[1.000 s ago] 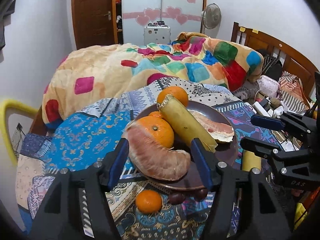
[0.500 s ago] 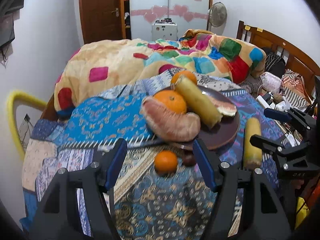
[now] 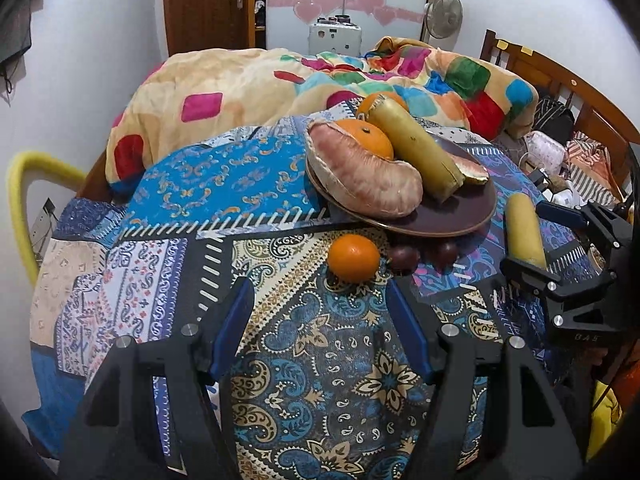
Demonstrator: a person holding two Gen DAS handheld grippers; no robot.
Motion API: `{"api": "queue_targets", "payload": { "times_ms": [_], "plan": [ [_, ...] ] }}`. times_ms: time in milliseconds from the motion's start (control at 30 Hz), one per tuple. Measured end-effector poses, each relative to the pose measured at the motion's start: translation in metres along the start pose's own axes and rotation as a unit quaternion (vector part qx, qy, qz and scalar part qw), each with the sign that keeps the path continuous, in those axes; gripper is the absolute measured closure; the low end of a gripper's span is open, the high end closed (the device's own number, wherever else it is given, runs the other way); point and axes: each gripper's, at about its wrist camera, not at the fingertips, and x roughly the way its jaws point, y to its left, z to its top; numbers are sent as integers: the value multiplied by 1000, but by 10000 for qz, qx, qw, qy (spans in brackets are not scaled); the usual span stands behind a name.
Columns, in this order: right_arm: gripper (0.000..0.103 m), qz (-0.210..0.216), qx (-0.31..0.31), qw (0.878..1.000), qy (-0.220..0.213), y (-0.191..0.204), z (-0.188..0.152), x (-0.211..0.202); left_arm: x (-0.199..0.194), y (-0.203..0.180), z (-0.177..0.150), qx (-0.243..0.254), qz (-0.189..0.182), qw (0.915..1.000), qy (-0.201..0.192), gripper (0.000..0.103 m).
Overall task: Organize fruits
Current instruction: 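Grasp the second yellow banana on the cloth with the right tool and lift it upright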
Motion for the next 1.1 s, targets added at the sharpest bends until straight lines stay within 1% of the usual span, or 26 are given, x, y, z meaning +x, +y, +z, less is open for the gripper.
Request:
{"api": "queue_targets", "payload": {
  "times_ms": [67, 133, 167, 200, 233, 267, 367, 533, 667, 733, 867, 1100],
  "plan": [
    [17, 95, 72, 9999, 115, -6, -6, -1, 1, -2, -1, 51, -3, 10000, -15, 35],
    [26, 243, 202, 9993, 192, -13, -11, -2, 3, -4, -1, 94, -25, 9999, -24, 35],
    [29, 296, 272, 9989, 222, -18, -13, -4, 4, -4, -1, 100, -30, 9999, -30, 37],
    [34, 296, 325, 9988, 237, -22, -16, -7, 5, -5, 0, 105, -39, 9999, -32, 38],
    [37, 277, 351, 9987, 243, -25, -18, -9, 7, -5, 1, 111, -71, 9999, -17, 43],
    [38, 251, 391, 9986, 244, -29, -21, -12, 9, -5, 2, 116, -107, 9999, 12, 49],
    [38, 256, 561, 9977, 265, -44, -29, -21, 17, -7, 4, 128, -184, 9997, 121, 58],
    [43, 78, 719, 9969, 298, -61, -37, -29, 26, -11, 7, 133, -257, 9994, 187, 58],
    [50, 106, 794, 9962, 337, -67, -37, -32, 31, -14, 10, 150, -253, 9994, 193, 58],
    [50, 94, 762, 9967, 258, -65, -34, -35, 32, -14, 11, 158, -240, 9994, 187, 58],
    [50, 216, 690, 9973, 127, -62, -23, -34, 36, -15, 15, 183, -233, 9994, 201, 58],
    [50, 327, 650, 9971, 236, -59, -11, -6, 44, -13, 18, 159, -273, 9992, 251, 63]
  ]
}}
